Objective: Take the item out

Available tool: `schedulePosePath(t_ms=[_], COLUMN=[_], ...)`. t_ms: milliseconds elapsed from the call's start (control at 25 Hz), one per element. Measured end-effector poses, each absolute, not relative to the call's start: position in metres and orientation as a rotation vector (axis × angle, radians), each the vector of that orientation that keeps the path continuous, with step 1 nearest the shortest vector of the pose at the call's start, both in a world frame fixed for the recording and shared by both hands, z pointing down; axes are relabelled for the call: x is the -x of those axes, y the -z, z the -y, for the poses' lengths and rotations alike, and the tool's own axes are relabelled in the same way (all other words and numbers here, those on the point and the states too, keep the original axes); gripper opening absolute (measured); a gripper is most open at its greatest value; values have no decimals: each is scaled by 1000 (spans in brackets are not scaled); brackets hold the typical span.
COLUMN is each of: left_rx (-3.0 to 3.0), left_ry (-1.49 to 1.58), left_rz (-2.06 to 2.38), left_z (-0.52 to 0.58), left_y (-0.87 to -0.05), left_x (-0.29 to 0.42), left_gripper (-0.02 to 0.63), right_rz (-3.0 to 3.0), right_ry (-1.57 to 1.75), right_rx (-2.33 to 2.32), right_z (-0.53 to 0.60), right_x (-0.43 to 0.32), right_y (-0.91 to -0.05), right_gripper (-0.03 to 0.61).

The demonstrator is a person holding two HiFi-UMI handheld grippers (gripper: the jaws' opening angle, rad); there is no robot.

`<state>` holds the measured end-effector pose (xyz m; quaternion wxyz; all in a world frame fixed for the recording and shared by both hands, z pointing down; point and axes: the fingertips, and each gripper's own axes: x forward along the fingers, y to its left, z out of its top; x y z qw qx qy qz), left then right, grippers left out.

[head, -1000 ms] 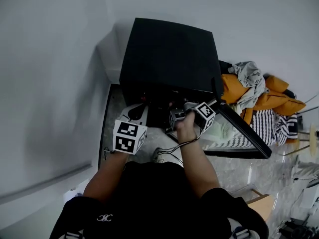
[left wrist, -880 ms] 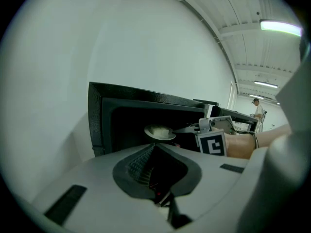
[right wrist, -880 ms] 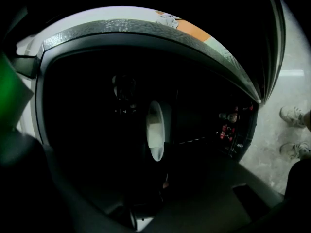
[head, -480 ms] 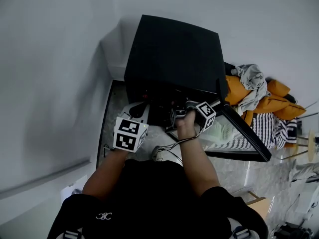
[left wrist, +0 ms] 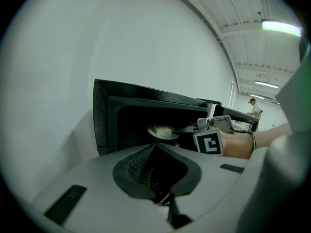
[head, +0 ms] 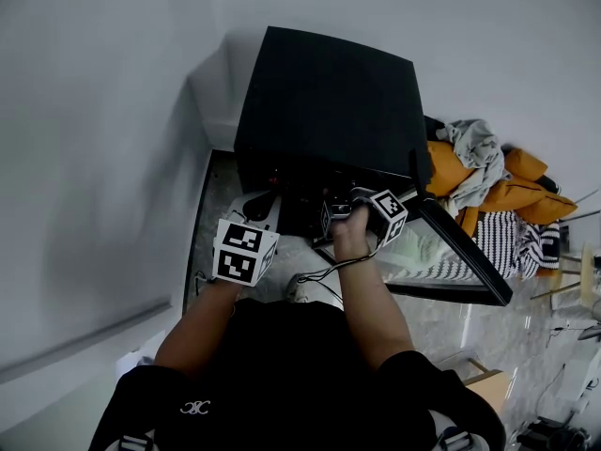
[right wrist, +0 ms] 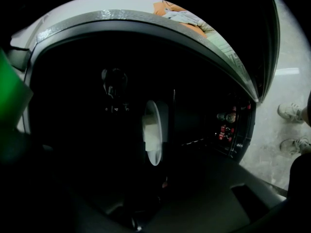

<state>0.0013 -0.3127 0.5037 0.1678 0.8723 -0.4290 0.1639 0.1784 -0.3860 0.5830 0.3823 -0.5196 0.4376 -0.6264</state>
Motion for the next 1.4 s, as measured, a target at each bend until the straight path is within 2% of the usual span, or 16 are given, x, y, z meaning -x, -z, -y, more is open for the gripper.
schedulePosePath(t_ms=[240,440,1400], left_rx=[-2481,-2484,-2512], left_ry=[-471,-473,-467], left_rz=[1215,1211,1177], left_z=[312,312,309], left_y=[-505,-507,-504], left_x=[0,1,-13], left_gripper=[8,8,8], right_rz=[-1080,-1025,-1106], right_ry=[1602,1631,1652], right_rx=[1327,1360,1370], right_z=[387,385,357], right_x=[-177,-179,-176], right_y=[-582,-591,-592], right_gripper=[106,25,25])
